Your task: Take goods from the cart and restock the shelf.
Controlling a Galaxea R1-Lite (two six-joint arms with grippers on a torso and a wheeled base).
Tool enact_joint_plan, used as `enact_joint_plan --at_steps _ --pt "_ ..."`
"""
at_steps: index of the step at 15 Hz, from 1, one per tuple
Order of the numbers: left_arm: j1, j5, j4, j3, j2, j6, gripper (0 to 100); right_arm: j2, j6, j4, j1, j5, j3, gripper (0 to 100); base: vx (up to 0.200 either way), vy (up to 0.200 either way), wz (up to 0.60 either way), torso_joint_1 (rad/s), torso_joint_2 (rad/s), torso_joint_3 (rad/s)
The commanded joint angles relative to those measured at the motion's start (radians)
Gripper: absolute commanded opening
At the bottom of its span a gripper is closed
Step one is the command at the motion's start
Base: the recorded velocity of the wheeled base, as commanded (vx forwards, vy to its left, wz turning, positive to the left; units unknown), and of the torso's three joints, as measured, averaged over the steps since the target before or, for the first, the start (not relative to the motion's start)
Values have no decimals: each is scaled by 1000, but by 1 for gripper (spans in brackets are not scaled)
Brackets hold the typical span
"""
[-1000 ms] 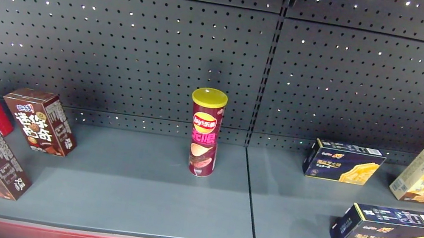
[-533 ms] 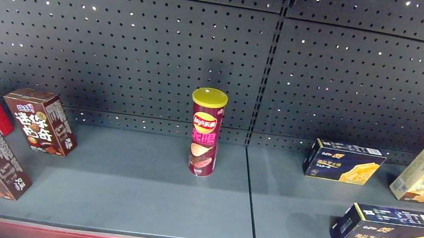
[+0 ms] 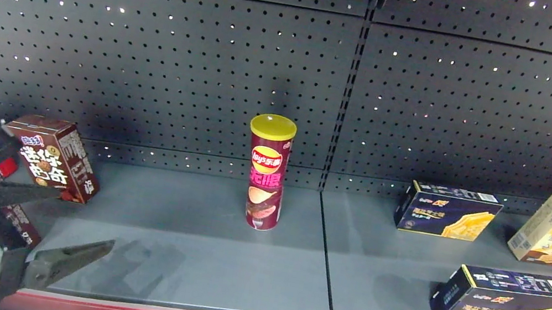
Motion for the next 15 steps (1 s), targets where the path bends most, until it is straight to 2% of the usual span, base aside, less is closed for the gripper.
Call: enact_joint_plan --at_steps 1,4,7,8,9,11,13,15 --pt "-28 -10 -87 -73 211 -1 100 0 0 2 -5 1 -1 0 0 0 0 0 0 0" --pt "-47 -67 -120 -146 315 -10 100 0 0 2 -5 1 4 0 0 0 0 0 0 0" --pt "-54 -87 -129 -192 375 -22 100 -2 0 2 -5 1 7 0 0 0 0 0 0 0" --pt "-59 -122 -149 -198 397 -24 100 -3 0 3 -5 1 7 0 0 0 0 0 0 0" --pt "-62 -128 -196 -199 423 -25 100 -5 0 5 -5 1 7 0 0 0 0 0 0 0" --pt "-73 -136 -236 -205 452 -55 100 -9 0 9 -6 1 11 0 0 0 0 0 0 0" --pt "-68 -137 -290 -221 493 -56 100 -17 0 0 -6 1 34 0 0 0 0 0 0 0" --pt "-68 -134 -325 -222 530 -39 100 -25 0 0 -6 1 50 0 0 0 0 0 0 0"
